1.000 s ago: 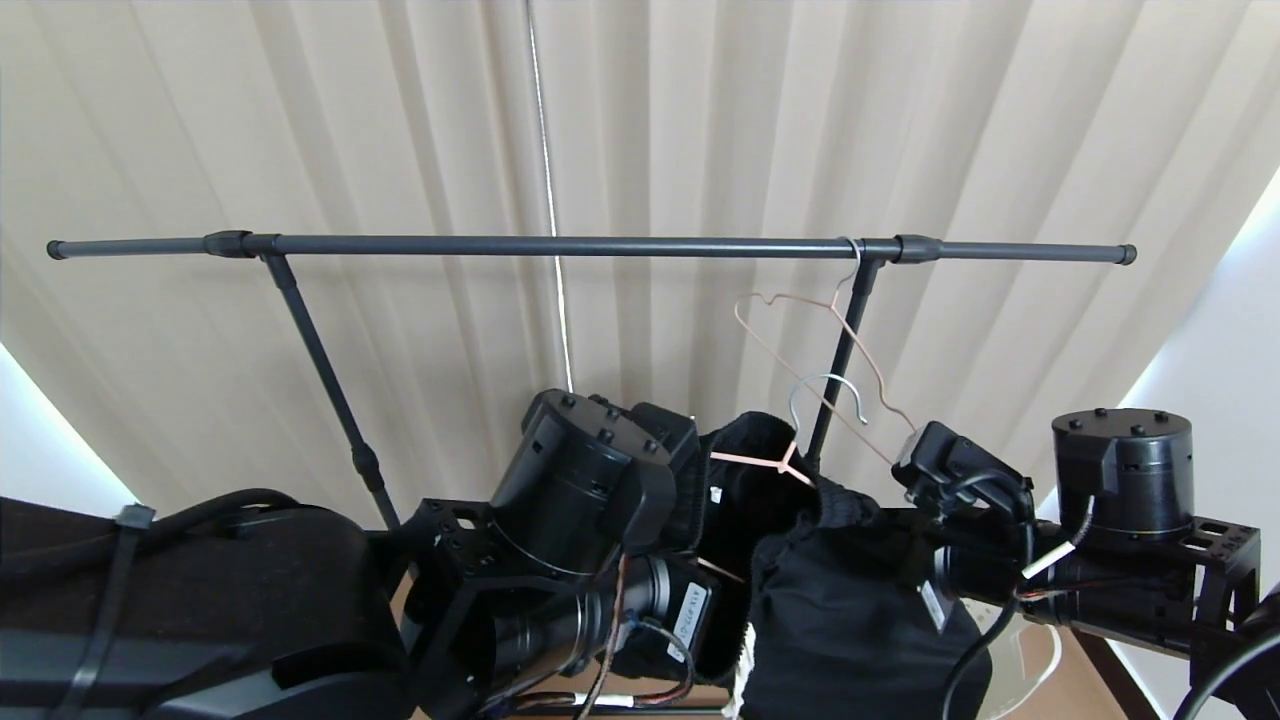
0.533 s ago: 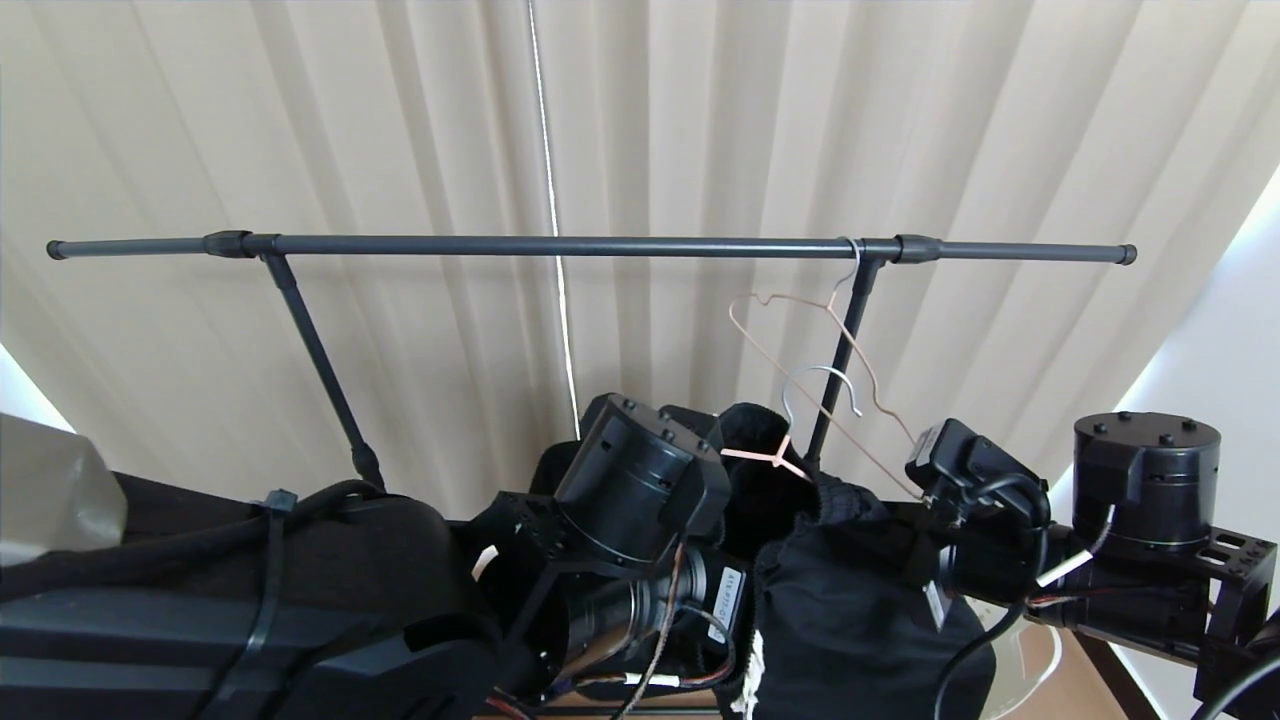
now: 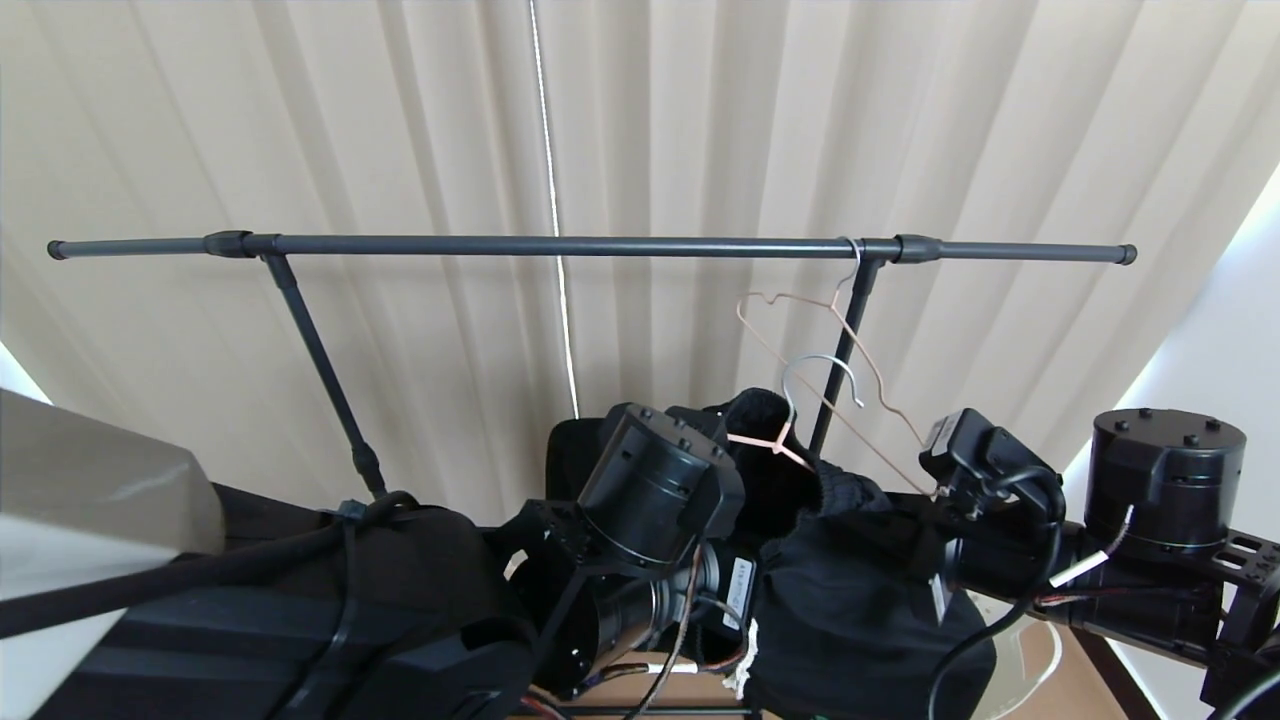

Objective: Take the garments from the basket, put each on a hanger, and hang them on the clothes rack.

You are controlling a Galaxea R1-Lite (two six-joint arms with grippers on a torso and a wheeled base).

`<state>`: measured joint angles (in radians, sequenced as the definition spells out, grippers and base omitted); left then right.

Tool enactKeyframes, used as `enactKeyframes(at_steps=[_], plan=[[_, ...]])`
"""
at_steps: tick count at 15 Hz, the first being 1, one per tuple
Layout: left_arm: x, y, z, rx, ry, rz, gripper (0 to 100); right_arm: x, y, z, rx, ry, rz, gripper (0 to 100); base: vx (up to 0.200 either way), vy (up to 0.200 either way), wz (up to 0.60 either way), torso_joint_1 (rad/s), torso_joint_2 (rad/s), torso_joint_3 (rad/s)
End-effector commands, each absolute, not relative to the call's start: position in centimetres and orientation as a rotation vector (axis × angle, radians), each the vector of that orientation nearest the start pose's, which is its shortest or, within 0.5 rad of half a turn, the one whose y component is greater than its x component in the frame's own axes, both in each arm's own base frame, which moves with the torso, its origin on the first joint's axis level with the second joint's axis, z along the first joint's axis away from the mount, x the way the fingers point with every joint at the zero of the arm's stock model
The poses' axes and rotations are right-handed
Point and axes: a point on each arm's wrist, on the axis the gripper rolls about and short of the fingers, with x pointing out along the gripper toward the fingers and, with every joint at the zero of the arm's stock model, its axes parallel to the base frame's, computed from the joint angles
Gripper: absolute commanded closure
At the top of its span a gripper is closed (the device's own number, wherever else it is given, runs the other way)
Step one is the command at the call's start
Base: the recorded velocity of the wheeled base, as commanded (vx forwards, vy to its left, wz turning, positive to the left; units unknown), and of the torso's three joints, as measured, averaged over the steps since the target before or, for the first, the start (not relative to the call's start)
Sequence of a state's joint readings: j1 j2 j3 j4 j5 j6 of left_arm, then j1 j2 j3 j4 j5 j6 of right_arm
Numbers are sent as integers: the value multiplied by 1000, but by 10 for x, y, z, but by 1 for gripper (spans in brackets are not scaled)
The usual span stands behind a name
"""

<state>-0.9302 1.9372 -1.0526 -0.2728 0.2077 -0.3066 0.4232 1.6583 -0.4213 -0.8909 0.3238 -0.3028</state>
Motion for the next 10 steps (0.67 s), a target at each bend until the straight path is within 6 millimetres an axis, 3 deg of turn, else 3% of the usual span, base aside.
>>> enactKeyframes(at_steps=[1, 8, 9, 10], plan=[[227, -288, 125, 46, 612, -572, 100, 222, 109, 124, -304, 227, 794, 100, 0, 0, 0, 0, 0, 0], [230, -291, 128, 33, 590, -571, 100, 210, 113, 130, -308, 160, 822, 100, 0, 0, 0, 0, 0, 0], [230, -290, 129, 31, 583, -572, 0, 209, 113, 130, -310, 158, 822, 100, 0, 0, 0, 0, 0, 0], [230, -290, 129, 31, 583, -571, 0, 209, 113, 130, -310, 158, 822, 100, 0, 0, 0, 0, 0, 0]])
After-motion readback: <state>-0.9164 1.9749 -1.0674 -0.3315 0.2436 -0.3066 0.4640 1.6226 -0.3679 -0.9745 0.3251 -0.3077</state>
